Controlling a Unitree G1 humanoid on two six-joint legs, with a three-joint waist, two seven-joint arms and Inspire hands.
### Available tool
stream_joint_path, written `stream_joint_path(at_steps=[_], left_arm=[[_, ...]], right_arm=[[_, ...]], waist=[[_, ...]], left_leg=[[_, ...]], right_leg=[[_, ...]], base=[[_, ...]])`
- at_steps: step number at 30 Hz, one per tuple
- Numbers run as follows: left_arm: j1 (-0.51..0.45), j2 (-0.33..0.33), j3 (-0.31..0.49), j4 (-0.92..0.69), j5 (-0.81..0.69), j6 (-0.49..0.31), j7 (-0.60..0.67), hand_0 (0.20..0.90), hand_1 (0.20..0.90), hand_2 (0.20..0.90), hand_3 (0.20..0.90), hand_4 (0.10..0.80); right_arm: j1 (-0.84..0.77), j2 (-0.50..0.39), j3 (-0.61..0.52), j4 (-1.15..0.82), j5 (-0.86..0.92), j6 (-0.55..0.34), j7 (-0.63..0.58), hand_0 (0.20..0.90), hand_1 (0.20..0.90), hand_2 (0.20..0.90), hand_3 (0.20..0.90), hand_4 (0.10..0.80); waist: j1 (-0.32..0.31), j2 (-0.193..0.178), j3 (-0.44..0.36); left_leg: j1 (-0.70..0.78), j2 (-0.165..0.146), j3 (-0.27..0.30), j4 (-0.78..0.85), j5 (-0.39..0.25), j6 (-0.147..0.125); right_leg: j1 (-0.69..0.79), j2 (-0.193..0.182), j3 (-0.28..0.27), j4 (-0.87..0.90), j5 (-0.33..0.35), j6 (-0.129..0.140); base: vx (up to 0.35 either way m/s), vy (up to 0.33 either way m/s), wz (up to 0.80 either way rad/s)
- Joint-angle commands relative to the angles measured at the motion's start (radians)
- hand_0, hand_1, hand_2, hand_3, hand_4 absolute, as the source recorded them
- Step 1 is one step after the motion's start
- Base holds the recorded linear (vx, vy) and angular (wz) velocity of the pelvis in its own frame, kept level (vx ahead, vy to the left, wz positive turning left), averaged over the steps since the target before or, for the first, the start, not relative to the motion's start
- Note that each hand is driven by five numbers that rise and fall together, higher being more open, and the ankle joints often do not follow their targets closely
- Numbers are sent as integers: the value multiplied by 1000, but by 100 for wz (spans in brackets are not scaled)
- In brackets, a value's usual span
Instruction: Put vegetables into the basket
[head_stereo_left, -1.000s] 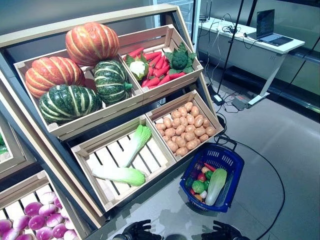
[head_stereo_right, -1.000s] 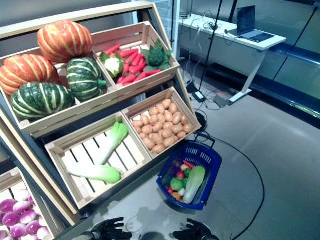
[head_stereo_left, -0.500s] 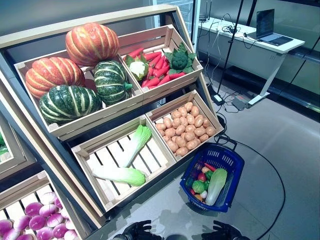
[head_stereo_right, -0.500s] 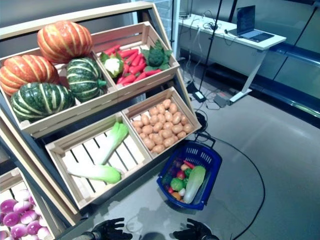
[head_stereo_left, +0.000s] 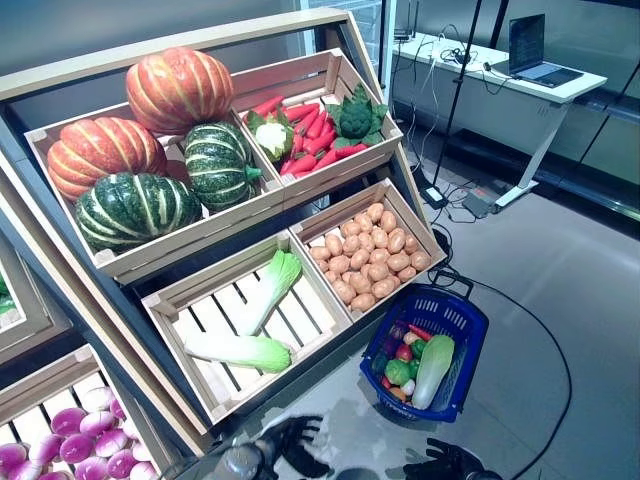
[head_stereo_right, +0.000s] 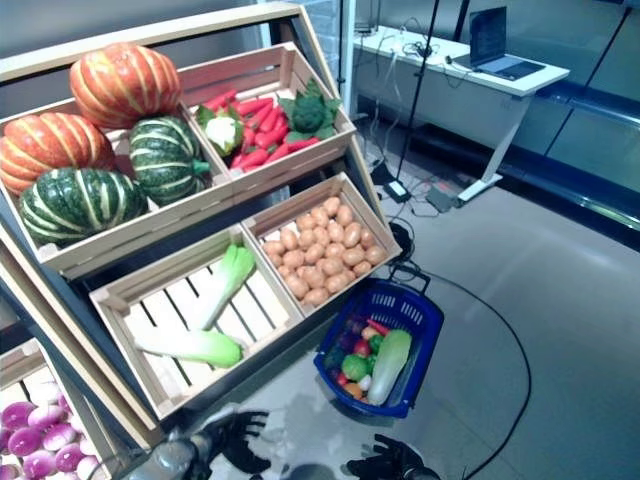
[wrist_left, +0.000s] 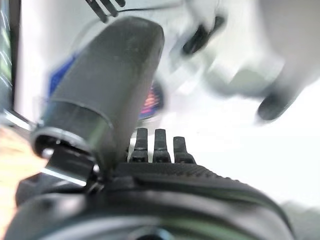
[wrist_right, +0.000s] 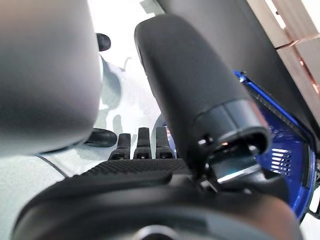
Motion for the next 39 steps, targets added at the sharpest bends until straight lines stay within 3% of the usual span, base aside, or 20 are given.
stream_joint_path(at_steps=[1,3,4,9,15,21,28,33,39], left_arm=[[-148,189,81,-213,80,16,12,900,900,900,900,800],[-159,234,103,-278,111,32,2,900,900,900,900,800],[-176,290,131,-348,180,40,14,900,900,900,900,800],[-178,394,184,-406,311,31,103,900,900,900,900,800],[-257,448,116,-310,479,55,234,900,900,900,900,800],[-350,452,19,-225,571,80,332,900,900,900,900,800],[-540,400,-120,25,685,92,624,900,900,900,900,800],[-660,351,-163,209,755,84,834,900,900,900,900,800],[-801,327,-205,324,804,111,977,900,900,900,900,800]], right_arm=[[-36,-15,-1,-26,60,-31,32,900,900,900,900,800],[-29,-16,-3,-26,52,-40,34,900,900,900,900,800],[-22,-24,-6,-20,36,-50,44,900,900,900,900,800],[-7,-44,-11,-22,50,-63,51,900,900,900,900,800],[-38,-78,2,-9,77,-78,59,900,900,900,900,800],[-89,-99,14,3,108,-85,62,900,900,900,900,800],[-174,-139,52,-19,169,-131,71,900,900,900,900,800],[-233,-150,80,-37,223,-173,73,900,900,900,900,800],[-298,-156,103,-92,271,-191,63,900,900,900,900,800]], waist=[[-3,-32,26],[-1,-30,27],[3,-26,29],[13,-24,44],[8,-21,88],[5,-17,138],[-9,-28,252],[-21,-43,324],[-39,-61,384]], left_leg=[[-5,-51,-10,9,-64,30],[-10,-52,-11,9,-62,31],[-15,-51,-16,9,-59,30],[-42,-48,-42,9,-47,25],[-94,-45,-62,9,-27,8],[-130,-35,-69,11,-2,1],[-265,-3,-85,146,12,-28],[-392,14,-92,263,3,-35],[-529,13,-106,412,-32,-26]], right_leg=[[24,-47,-3,28,-44,24],[19,-48,-5,32,-45,24],[14,-48,-9,38,-47,21],[4,-36,-23,54,-61,6],[-25,-22,-35,32,-48,-3],[-71,-9,-26,66,-60,-19],[-163,17,-11,183,-108,-63],[-276,27,7,289,-132,-88],[-420,18,29,432,-156,-101]], base=[[0,0,0],[0,0,3],[3,-8,6],[-14,-31,12],[-114,-33,15],[-105,-25,5],[-117,-30,0],[-137,-12,-1],[-110,37,-1]])
